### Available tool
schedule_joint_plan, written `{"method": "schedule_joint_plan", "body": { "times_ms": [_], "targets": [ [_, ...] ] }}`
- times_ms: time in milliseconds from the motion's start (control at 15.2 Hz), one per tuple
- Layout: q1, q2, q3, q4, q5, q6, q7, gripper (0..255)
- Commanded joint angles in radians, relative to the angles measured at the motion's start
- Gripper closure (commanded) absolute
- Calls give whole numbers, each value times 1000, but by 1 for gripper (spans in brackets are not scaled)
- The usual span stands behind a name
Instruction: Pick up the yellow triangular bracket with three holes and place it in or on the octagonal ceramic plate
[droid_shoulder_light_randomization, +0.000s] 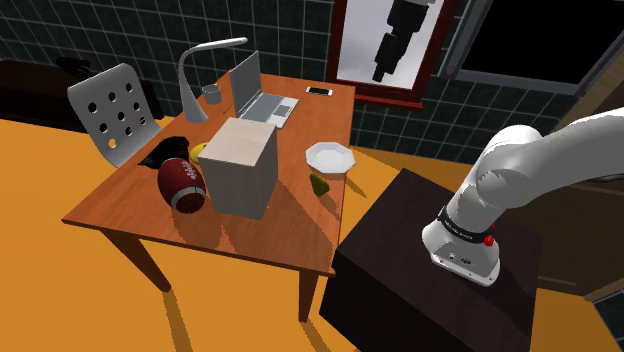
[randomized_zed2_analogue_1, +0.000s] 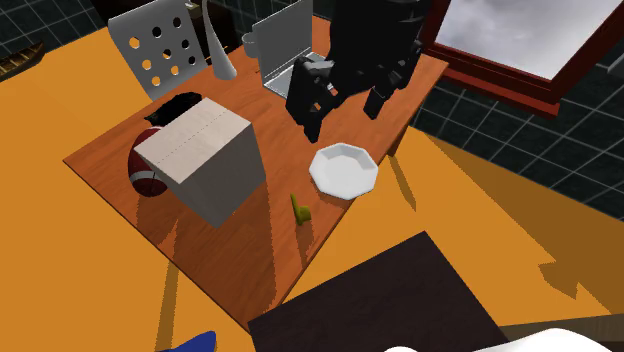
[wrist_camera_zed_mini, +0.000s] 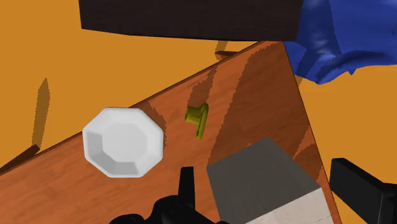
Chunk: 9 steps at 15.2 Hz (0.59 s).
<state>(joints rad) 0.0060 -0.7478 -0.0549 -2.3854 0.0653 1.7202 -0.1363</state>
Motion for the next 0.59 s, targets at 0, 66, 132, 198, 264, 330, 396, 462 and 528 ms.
{"method": "schedule_joint_plan", "body": {
  "times_ms": [0,66,132,198,264,330,396,462,528],
  "targets": [
    [0,0,0,0,0,0,0,0],
    [-1,2,8,-32,1,35,11,0],
    [-2,6,16,-62,2,71,22,0],
    [-3,12,25,-92,3,107,33,0],
    [-4,19,33,-120,5,144,44,0],
    [-5,28,41,-147,6,181,55,0],
    [-5,39,49,-172,7,219,66,0],
    [-6,52,58,-196,8,258,77,0],
    [-6,67,66,-219,10,297,89,0]
  ]
}}
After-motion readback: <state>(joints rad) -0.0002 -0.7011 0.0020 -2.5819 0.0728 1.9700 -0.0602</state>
